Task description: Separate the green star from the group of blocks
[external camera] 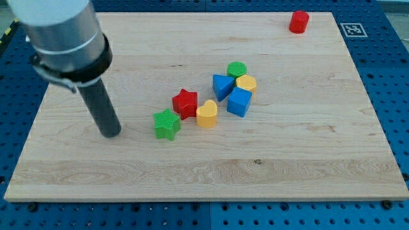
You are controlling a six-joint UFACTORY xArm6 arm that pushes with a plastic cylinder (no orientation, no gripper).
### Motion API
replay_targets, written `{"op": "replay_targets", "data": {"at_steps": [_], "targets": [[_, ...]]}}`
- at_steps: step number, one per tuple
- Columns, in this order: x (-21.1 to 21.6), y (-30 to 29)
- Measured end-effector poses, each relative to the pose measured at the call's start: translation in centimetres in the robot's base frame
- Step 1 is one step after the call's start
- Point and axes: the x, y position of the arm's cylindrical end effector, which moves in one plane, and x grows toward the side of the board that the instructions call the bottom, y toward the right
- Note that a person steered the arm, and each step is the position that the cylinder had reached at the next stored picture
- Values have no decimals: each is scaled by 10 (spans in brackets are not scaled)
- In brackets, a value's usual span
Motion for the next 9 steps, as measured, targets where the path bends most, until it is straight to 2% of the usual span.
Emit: {"op": "replay_targets", "data": {"at_steps": [1,2,3,5,6,7,9], "targets": [[-8,76],[-60,167],[-97,233],[-103,250],[-145,280],[-155,291],[-105,305]]}}
